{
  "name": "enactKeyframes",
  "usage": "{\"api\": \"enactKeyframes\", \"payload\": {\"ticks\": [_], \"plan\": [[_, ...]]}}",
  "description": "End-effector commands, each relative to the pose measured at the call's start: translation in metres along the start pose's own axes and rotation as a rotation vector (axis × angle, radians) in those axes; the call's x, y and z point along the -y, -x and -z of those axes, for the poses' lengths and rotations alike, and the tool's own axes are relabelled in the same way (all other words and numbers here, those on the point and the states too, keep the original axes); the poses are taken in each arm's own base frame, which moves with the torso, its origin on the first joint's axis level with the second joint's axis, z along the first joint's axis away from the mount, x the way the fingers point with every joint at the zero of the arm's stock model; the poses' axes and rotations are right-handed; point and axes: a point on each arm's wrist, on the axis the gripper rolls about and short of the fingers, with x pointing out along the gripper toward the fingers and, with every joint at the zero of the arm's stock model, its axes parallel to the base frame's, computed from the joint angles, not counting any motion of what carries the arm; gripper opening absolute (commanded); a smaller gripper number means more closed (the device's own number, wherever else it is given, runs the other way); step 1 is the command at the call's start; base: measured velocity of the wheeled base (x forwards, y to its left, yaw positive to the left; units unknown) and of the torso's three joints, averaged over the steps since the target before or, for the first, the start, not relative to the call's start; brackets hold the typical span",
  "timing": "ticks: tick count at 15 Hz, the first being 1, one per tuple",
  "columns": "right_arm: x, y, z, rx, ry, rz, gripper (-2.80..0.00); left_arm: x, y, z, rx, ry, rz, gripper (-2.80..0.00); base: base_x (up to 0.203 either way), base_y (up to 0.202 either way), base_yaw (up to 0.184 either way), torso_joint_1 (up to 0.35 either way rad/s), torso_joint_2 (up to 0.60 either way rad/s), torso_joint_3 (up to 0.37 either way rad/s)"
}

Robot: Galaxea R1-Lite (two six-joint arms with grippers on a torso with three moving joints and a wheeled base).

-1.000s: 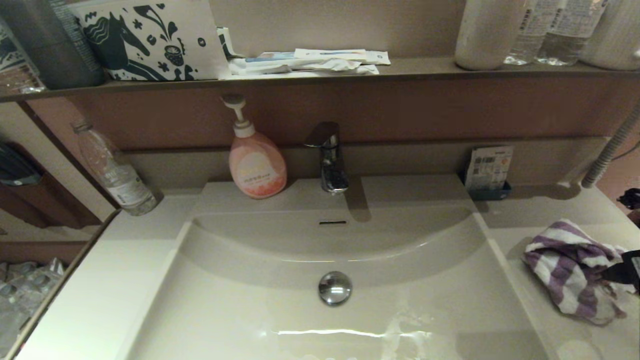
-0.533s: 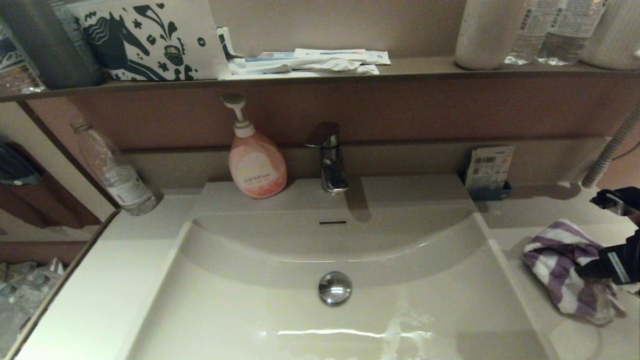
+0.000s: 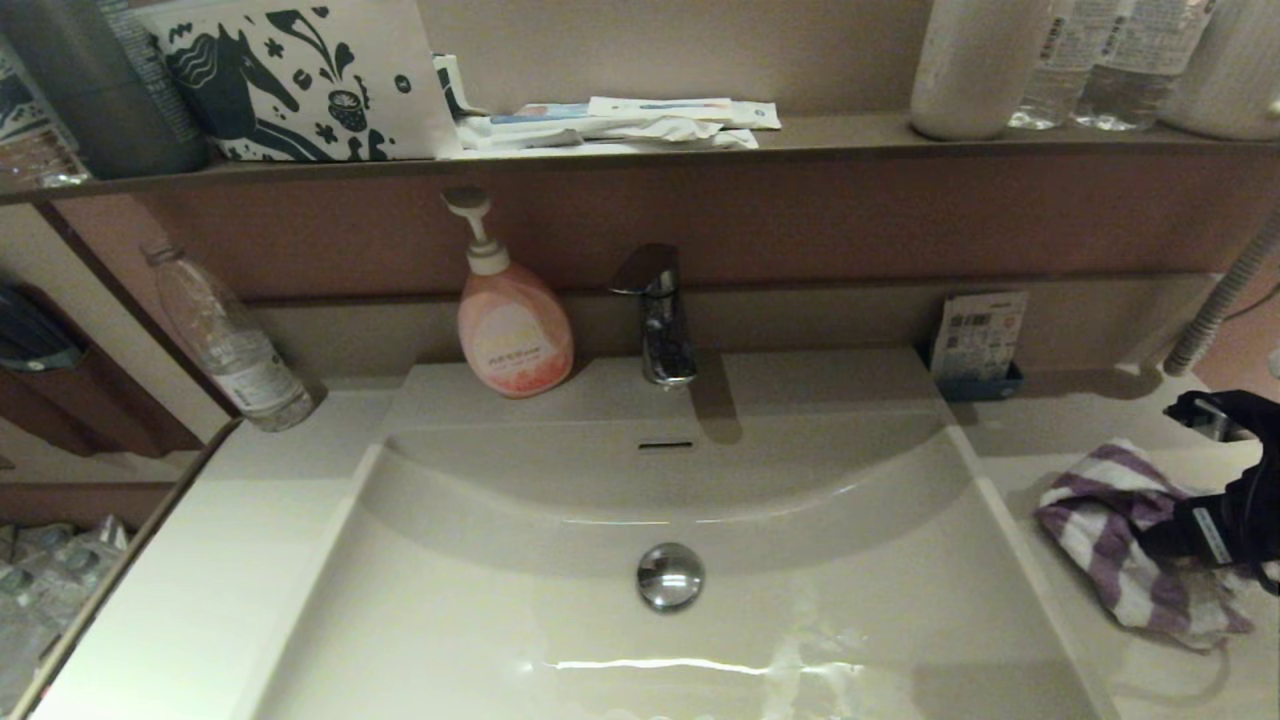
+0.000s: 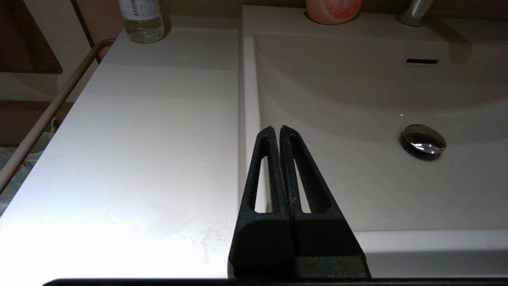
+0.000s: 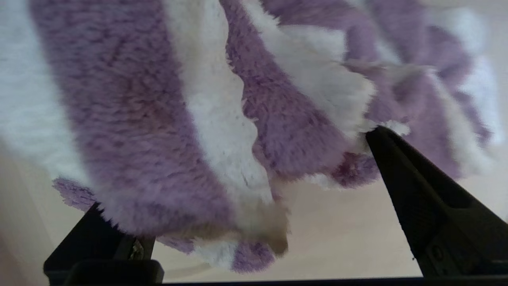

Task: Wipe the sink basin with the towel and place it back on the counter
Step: Pick up the cloth

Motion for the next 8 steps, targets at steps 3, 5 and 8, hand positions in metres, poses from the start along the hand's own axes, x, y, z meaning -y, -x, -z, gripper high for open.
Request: {"api": "enactKeyframes", "payload": {"ticks": [3,5,8], "plan": [[-0.0015,-0.0080,0.0048,0.017,-0.002,-0.030,-2.80,0.0000,-0.0001,-0.0001,0.000,0.001,0.000,-2.80,0.000,0.000,0.000,0.000,0.00,0.000],[-0.0027,-0.0111,0.0072,0.036,-0.003,-0.053,-2.80,0.0000,-0.0001,-0.0001,0.000,0.001,0.000,-2.80,0.000,0.000,0.000,0.000,0.00,0.000],[-0.0035,-0.0022,0.0103,0.065,-0.063,-0.113,-2.80,0.0000,-0.0001,-0.0001,0.000,0.001,0.000,-2.80,0.000,0.000,0.000,0.000,0.00,0.000]]}}
